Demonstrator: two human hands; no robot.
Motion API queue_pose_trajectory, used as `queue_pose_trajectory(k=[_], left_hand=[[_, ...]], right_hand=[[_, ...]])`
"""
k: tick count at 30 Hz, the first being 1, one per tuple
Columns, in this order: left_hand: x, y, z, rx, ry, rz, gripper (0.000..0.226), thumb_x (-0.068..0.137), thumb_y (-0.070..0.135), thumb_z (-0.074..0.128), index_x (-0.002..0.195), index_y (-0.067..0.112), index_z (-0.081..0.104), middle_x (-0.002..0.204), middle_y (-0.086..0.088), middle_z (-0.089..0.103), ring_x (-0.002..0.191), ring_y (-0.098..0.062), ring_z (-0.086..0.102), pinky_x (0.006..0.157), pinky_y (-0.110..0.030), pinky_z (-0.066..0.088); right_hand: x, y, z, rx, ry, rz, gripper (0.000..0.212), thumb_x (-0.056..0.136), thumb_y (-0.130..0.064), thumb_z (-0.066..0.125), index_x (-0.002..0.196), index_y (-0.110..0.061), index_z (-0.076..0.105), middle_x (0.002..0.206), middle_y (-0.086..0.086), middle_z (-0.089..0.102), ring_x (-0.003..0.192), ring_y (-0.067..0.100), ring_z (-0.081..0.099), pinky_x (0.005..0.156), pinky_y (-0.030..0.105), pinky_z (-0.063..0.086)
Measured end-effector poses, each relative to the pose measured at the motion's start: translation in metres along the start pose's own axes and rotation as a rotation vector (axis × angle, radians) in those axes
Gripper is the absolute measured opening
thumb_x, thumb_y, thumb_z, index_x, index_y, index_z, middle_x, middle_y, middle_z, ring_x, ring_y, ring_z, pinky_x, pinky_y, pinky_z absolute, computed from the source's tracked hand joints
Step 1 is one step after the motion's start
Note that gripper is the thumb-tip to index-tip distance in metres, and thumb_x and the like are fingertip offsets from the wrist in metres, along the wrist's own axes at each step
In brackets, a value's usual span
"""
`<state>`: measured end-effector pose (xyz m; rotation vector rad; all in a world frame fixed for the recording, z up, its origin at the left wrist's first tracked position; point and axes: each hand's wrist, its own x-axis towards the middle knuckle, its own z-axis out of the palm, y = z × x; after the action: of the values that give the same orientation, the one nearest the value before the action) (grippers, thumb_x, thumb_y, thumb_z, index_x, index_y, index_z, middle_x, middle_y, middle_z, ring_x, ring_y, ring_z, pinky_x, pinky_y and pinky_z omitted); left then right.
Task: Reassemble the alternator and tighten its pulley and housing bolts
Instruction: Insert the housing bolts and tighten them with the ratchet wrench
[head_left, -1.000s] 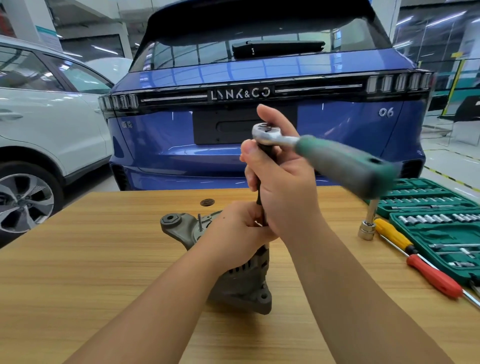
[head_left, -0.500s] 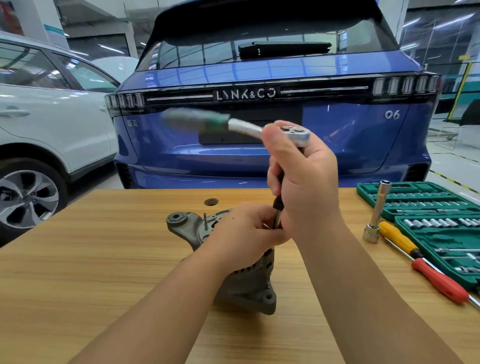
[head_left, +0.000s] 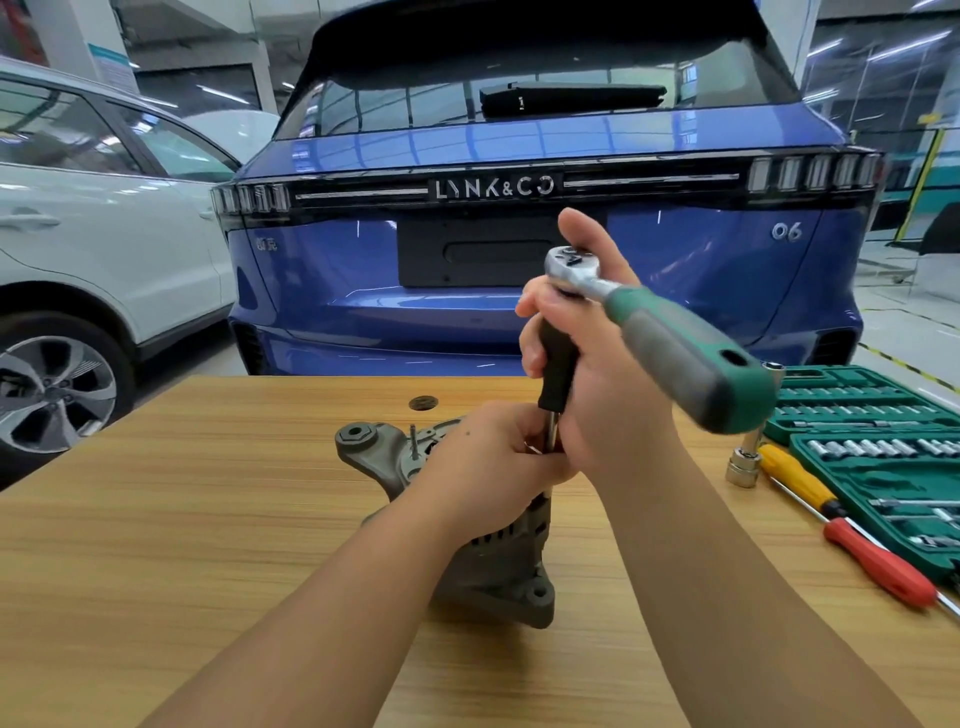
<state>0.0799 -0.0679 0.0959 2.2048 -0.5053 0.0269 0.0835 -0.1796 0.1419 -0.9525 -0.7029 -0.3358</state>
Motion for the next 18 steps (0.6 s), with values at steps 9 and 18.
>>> queue_pose_trajectory(k=[9,18], left_hand=[[0.0024,-0.0070,0.0016,0.021,0.014,0.036,0.003,0.094,0.034,0.071,0.092,0.034,0.073,0.086,0.013,0.074,0.076,-0.004,0.069,0.068,-0.023,0.058],[0.0062,-0.0084,0.0040,0.013,0.024,0.007,0.018,0.096,0.029,0.071,0.084,0.041,0.067,0.081,0.022,0.072,0.074,0.003,0.068,0.066,-0.022,0.050]], right_hand=[[-0.0035,-0.0040,0.0040,-0.085,0.088,0.070,0.014,0.090,-0.039,0.067,0.094,-0.026,0.068,0.068,-0.002,0.057,0.053,0.011,0.047,0.051,0.021,0.042],[-0.0031,-0.0075,0.0002,-0.086,0.030,0.095,0.034,0.093,-0.014,0.062,0.126,-0.023,0.058,0.081,0.002,0.065,0.061,0.013,0.050,0.060,0.025,0.045]])
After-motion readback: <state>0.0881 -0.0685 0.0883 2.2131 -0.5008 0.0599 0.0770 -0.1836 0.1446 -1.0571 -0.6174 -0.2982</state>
